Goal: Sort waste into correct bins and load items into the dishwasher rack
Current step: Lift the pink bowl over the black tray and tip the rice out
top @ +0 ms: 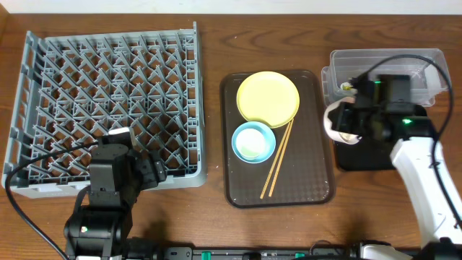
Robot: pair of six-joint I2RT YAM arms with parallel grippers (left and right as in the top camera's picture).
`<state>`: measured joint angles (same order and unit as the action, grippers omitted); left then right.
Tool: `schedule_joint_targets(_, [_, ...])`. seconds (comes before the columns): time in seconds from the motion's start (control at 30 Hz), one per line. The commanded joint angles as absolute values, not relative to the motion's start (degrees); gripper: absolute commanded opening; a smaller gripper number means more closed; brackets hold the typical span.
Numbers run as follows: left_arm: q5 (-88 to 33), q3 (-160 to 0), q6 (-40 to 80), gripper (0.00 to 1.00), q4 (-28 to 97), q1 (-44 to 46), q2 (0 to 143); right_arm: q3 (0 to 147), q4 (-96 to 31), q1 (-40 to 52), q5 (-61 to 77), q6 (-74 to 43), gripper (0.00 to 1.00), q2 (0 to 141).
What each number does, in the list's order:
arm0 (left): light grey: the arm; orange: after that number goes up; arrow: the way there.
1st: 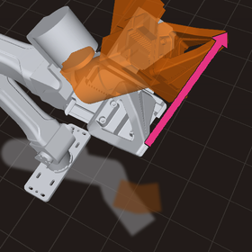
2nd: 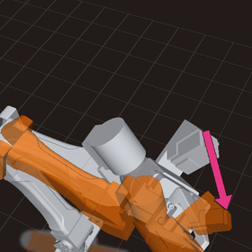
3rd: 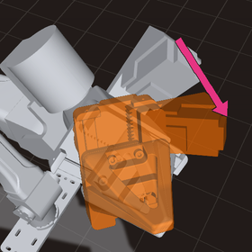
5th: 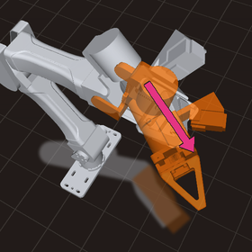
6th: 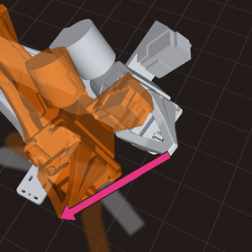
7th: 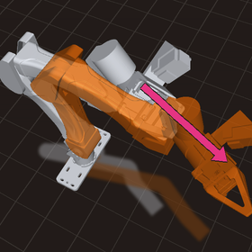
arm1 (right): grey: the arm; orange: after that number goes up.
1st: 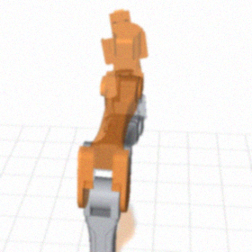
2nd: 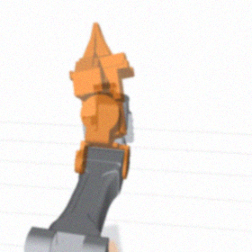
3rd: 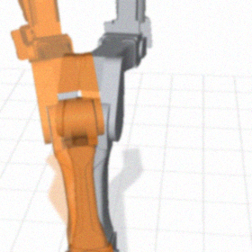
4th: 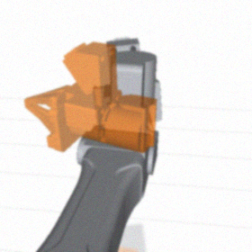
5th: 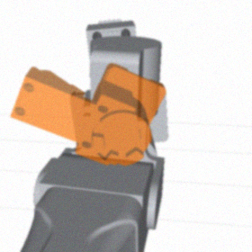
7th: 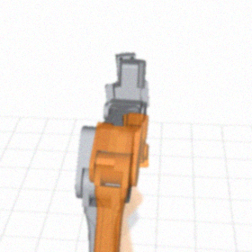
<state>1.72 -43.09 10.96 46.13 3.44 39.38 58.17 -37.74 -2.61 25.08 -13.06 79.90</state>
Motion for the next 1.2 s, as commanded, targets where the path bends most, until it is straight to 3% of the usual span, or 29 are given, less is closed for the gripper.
schedule_joint_targets(0.0, [2.0, -44.5, 11.7, 0.86, 46.2, 3.6, 39.2, 58.3, -38.5, -8.4, 39.0, -9.3, 0.01, 81.6])
schedule_joint_targets(0.4, [2.0, -44.5, 11.7, 0.86, 46.2, 3.6, 39.2, 58.3, -40.6, -22.8, 63.9, 2.8, 0.01, 92.8])
schedule_joint_targets(1.17, [2.0, -44.5, 11.7, 0.86, 46.2, 3.6, 39.2, 58.3, -38.5, -41.1, 88.6, 3.9, 0.01, 110.6])
